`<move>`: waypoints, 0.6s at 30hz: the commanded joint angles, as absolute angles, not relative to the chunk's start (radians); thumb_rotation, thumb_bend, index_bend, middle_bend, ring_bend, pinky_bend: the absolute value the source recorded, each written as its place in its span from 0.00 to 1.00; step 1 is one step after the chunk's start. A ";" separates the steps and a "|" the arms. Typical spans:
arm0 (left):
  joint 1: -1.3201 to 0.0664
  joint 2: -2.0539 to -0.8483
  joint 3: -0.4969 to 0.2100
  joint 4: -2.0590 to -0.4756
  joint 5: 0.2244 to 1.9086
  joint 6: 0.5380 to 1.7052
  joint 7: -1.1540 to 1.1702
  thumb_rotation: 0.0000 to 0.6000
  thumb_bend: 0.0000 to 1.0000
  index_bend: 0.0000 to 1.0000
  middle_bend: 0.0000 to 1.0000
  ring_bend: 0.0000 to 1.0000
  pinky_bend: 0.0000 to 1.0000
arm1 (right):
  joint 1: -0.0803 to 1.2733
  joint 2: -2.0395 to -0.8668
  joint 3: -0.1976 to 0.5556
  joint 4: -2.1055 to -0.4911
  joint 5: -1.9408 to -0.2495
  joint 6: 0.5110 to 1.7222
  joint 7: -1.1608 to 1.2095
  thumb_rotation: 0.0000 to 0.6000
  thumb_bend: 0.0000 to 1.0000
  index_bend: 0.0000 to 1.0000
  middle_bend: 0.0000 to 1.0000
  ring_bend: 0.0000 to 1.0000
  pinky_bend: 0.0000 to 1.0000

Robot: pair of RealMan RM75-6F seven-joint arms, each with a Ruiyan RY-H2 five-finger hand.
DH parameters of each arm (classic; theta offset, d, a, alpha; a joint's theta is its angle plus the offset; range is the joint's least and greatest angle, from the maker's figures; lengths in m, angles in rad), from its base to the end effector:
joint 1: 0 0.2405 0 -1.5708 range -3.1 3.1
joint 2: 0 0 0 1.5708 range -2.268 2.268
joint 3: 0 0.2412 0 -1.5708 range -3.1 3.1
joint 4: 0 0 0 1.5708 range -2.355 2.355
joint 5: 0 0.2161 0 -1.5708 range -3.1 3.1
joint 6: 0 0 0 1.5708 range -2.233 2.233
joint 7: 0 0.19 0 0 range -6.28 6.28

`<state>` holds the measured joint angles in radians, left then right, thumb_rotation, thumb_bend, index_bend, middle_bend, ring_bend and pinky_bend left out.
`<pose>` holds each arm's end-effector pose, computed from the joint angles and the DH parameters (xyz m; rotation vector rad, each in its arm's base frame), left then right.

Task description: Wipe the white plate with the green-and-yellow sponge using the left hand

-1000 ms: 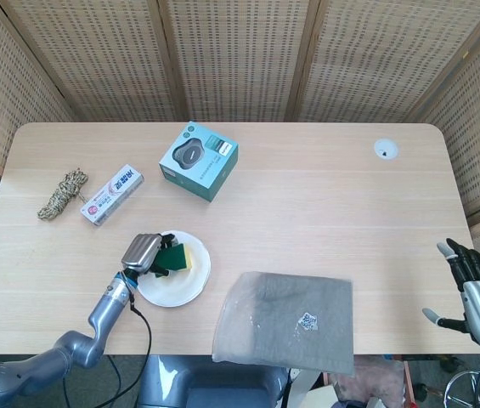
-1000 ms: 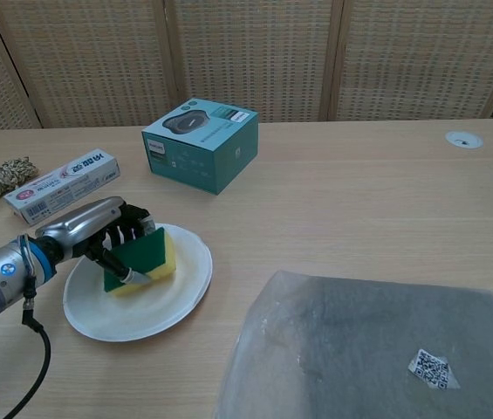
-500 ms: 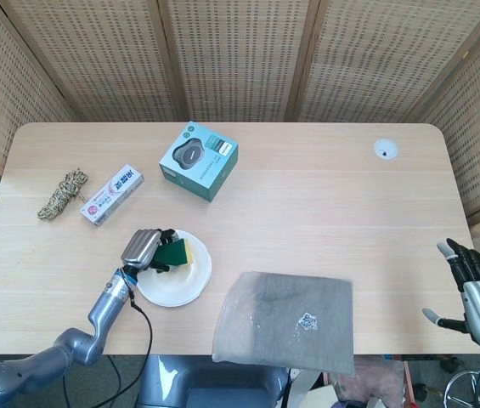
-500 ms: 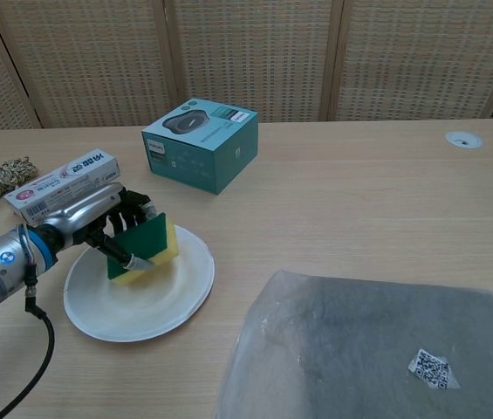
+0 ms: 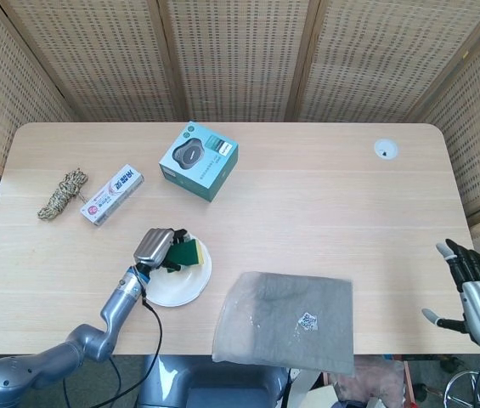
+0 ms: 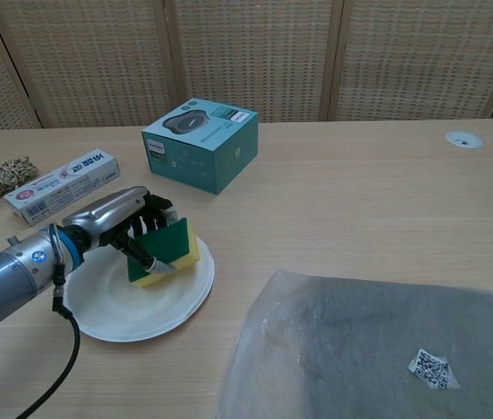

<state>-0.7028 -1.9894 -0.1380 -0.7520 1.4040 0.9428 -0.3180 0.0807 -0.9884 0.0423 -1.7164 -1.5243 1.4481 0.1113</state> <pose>-0.1753 0.3823 -0.1286 -1.7531 -1.2451 -1.0976 -0.2892 -0.2223 0.1668 1.3983 -0.9948 0.9536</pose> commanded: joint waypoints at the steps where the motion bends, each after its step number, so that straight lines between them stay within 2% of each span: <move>1: -0.702 -1.997 -0.133 -0.743 1.402 0.936 -0.312 1.00 0.15 0.71 0.61 0.49 0.50 | 0.081 -0.988 0.042 -1.716 -1.524 1.447 0.113 1.00 0.00 0.00 0.00 0.00 0.00; 18: -0.702 -1.995 -0.125 -0.736 1.404 0.925 -0.303 1.00 0.16 0.71 0.61 0.49 0.50 | 0.081 -0.985 0.041 -1.718 -1.528 1.447 0.119 1.00 0.00 0.00 0.00 0.00 0.00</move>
